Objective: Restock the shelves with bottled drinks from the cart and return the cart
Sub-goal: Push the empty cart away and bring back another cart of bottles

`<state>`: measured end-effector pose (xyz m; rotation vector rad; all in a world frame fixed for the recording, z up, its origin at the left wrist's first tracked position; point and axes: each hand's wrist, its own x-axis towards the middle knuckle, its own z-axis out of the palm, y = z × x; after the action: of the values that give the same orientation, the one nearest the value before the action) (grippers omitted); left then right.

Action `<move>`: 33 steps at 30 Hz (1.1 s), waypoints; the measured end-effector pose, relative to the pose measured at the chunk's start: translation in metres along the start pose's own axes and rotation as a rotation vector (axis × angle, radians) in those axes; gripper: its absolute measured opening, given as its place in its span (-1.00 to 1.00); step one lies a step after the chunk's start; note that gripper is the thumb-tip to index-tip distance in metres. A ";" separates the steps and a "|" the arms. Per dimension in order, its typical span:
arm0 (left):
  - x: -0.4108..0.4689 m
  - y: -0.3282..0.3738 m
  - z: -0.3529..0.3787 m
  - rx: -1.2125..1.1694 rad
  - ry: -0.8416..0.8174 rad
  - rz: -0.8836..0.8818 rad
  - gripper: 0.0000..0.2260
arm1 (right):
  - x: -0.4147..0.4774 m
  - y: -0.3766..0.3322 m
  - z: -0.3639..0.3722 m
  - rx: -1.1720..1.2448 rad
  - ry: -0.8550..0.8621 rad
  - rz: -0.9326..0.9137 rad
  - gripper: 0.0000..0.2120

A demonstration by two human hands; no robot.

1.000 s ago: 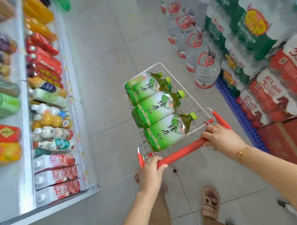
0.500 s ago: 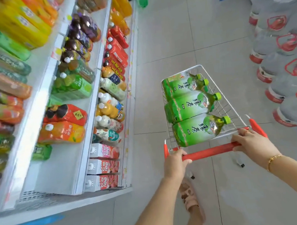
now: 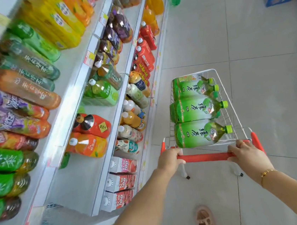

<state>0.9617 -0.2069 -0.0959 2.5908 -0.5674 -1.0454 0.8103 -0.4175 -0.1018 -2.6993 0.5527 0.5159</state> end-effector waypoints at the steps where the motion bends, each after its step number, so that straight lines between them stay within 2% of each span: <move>1: 0.009 -0.004 -0.011 0.009 0.007 -0.002 -0.76 | 0.011 -0.008 -0.003 -0.012 -0.010 -0.008 -0.77; 7: 0.069 -0.014 -0.085 0.103 -0.026 0.011 -0.74 | 0.081 -0.045 -0.023 0.011 -0.022 -0.020 -0.75; 10: 0.096 -0.011 -0.111 0.099 0.037 -0.008 -0.75 | 0.126 -0.053 -0.045 -0.002 -0.037 -0.073 -0.75; 13: 0.122 -0.003 -0.130 0.066 0.103 -0.061 -0.75 | 0.171 -0.055 -0.069 -0.026 -0.076 -0.141 -0.74; 16: 0.162 0.011 -0.156 0.050 0.070 -0.108 -0.80 | 0.214 -0.048 -0.087 -0.041 -0.114 -0.213 -0.73; 19: 0.202 0.024 -0.181 0.027 0.111 -0.148 -0.87 | 0.259 -0.038 -0.110 -0.032 -0.124 -0.254 -0.71; 21: 0.227 0.029 -0.189 0.079 0.104 -0.121 -0.83 | 0.289 -0.032 -0.125 -0.037 -0.120 -0.265 -0.72; 26: 0.285 0.048 -0.217 0.033 0.239 -0.065 -0.80 | 0.360 -0.016 -0.158 -0.037 -0.069 -0.250 -0.72; 33: 0.374 0.082 -0.269 0.059 0.268 0.025 -0.76 | 0.452 0.005 -0.204 -0.065 -0.032 -0.208 -0.73</move>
<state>1.3793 -0.4193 -0.0986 2.7066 -0.5686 -0.6669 1.2528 -0.6405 -0.1095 -2.7626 0.2458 0.5276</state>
